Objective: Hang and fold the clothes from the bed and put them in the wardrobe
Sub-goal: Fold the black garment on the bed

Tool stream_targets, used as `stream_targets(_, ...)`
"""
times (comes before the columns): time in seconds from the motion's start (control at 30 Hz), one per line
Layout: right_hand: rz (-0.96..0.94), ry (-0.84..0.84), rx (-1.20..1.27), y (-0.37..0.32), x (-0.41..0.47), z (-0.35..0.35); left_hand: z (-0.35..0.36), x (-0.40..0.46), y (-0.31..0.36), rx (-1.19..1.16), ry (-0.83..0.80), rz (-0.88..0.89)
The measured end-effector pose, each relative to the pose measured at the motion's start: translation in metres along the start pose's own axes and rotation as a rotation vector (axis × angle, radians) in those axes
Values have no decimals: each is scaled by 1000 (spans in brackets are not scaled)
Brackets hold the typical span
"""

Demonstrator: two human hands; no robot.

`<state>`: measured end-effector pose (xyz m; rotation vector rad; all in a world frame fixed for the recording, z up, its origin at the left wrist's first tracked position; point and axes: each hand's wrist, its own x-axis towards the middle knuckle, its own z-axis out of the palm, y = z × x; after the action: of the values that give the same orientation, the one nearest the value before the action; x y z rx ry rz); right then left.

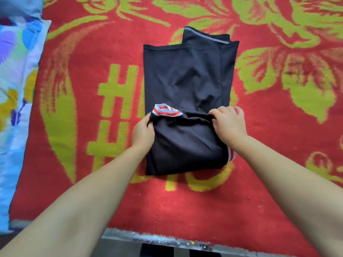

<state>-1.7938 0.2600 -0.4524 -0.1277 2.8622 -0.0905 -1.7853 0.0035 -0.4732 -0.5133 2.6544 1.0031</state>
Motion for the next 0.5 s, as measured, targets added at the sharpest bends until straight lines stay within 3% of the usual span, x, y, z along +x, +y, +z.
stream_targets(0.07,23,120,65,-9,-6,-1,4,-7,2,202,86,40)
stream_targets(0.17,-244,235,39,-33,-38,2,8,-37,2,462,76,438)
stream_targets(0.27,-390,-63,-112,-37,-79,19,20,-76,-15,661,-239,787)
stream_targets(0.37,-282,-324,-187,-23,-79,38,29,-76,-39,886,-493,660)
stream_targets(0.5,-219,-398,-253,-30,-66,42,33,-69,-28,986,-481,566)
